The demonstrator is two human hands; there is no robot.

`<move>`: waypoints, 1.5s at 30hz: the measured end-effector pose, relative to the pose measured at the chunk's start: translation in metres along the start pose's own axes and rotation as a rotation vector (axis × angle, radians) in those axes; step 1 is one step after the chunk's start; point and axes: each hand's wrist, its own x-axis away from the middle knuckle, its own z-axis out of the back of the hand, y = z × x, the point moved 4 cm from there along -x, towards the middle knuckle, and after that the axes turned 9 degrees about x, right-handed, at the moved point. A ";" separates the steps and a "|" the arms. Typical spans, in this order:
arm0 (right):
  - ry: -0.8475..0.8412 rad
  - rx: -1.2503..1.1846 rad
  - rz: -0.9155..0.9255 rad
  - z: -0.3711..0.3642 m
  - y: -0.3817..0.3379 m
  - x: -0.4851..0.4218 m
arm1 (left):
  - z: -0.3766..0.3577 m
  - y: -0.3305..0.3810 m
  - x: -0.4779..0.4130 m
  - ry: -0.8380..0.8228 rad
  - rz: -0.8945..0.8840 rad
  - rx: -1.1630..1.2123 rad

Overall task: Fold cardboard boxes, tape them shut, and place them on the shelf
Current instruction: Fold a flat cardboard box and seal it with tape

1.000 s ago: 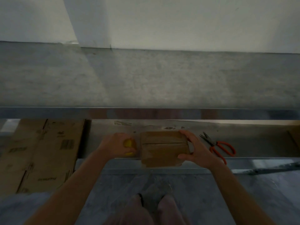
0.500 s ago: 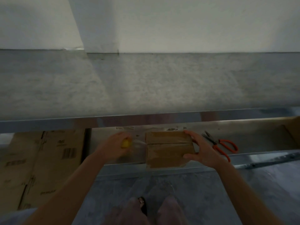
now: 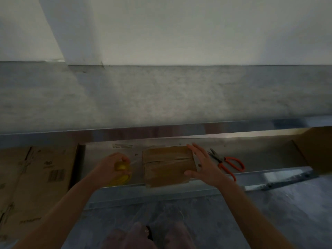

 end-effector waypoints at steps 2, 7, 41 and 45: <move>-0.011 0.055 0.010 0.003 0.003 0.005 | -0.003 0.007 0.002 0.025 0.006 -0.008; 0.158 0.396 0.067 0.023 0.033 0.027 | -0.010 0.021 0.006 0.050 0.051 -0.075; 0.359 0.462 -0.574 -0.014 -0.007 0.140 | 0.013 0.022 0.031 0.040 0.120 -0.144; 0.373 0.243 -0.536 -0.065 -0.083 0.153 | 0.011 0.017 0.031 0.003 0.052 -0.105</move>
